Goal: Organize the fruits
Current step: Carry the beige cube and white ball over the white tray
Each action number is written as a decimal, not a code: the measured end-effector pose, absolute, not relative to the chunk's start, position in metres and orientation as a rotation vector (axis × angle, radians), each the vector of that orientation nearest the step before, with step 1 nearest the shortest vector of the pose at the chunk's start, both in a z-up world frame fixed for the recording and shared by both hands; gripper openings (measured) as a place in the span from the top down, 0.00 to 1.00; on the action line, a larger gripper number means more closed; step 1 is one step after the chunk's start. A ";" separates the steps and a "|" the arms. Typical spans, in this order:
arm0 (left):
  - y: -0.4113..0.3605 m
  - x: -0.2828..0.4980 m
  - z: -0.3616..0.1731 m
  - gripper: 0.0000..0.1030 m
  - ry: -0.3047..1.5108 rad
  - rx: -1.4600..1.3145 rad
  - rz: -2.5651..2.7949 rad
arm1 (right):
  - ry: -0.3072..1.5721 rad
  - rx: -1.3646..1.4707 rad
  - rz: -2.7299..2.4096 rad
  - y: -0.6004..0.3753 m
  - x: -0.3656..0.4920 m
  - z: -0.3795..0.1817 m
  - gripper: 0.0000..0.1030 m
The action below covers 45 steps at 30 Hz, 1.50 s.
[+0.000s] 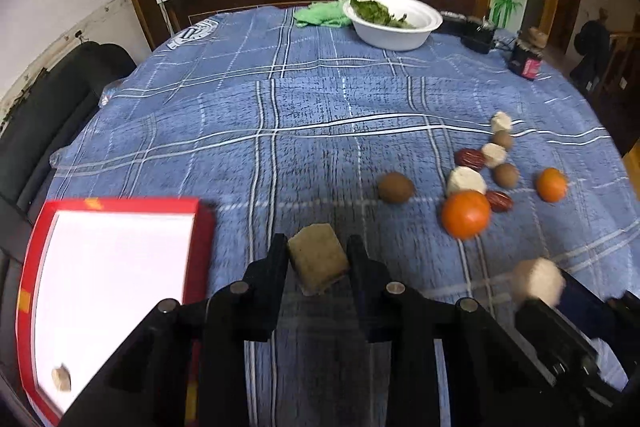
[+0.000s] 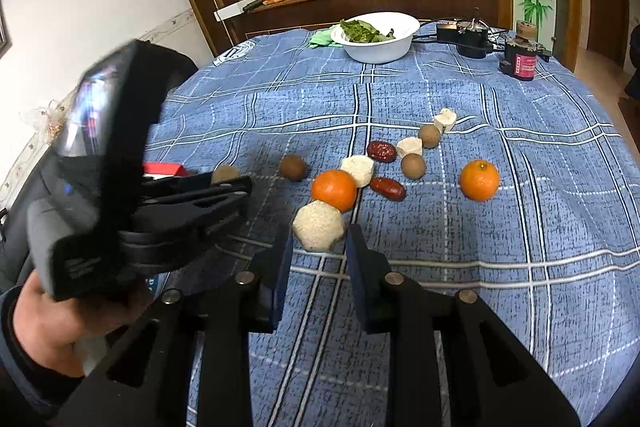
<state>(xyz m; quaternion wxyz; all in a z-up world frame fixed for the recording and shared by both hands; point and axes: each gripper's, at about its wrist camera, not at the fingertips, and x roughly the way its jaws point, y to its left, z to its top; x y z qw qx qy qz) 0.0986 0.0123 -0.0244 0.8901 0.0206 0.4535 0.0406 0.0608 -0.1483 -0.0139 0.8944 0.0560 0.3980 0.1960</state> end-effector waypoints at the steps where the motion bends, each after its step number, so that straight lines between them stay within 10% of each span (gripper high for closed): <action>1: 0.013 0.094 -0.022 0.71 0.938 0.035 0.085 | 0.826 0.118 0.406 -0.149 0.059 -0.014 0.72; 45: 0.167 -0.036 -0.002 0.71 0.840 -0.174 0.332 | 0.737 -0.021 0.667 -0.011 -0.025 0.022 0.71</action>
